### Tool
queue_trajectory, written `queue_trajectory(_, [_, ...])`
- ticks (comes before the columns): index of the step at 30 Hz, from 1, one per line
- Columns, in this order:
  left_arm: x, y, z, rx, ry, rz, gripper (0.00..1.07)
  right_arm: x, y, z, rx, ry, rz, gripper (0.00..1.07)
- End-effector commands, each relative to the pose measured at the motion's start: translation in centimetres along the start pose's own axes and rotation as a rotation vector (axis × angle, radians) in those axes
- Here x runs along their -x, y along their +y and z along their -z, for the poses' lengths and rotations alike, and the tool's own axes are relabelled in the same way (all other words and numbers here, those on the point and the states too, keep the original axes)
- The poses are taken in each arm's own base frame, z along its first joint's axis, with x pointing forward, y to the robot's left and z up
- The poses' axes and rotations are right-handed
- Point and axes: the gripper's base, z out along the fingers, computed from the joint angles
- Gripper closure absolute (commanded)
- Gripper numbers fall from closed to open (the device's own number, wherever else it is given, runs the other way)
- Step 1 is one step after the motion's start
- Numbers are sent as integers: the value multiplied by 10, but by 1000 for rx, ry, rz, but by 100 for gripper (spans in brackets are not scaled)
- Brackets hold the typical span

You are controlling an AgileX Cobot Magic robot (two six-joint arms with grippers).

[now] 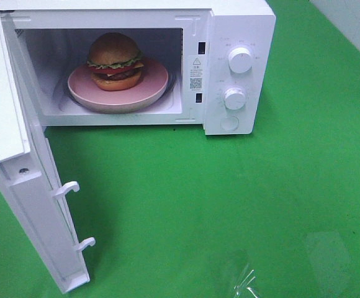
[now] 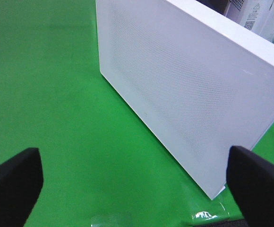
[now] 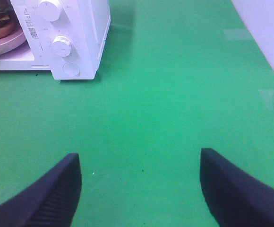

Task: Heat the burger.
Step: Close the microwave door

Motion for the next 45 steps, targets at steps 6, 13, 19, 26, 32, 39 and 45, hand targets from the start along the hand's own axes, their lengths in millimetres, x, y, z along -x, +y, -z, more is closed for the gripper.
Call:
queue_trajectory(6, [18,1,5,15,-88,26,22,-1,0,4,-5,-37,2,37])
queue_trajectory(13, [39,12,-19,61,-62,27,63,-1,0,4,-5,-37,2,37])
queue_trajectory(19, [51,18,-34,84,-59,31,100,-1,0,4,-5,-37,2,37])
queue_trajectory(26, [68,27,-50,137,-125,1,107,-1,0,4,-5,-37,2,37])
queue_trajectory(32, [71,35,-78,165,-196,7,107,-1,0,4,-5,-37,2,37])
queue_trajectory(39, [58,43,-107,199,-267,18,107,-1,0,4,-5,-37,2,37])
queue_trajectory(45, [45,49,-125,232,-329,16,107,-1,0,4,-5,-37,2,37])
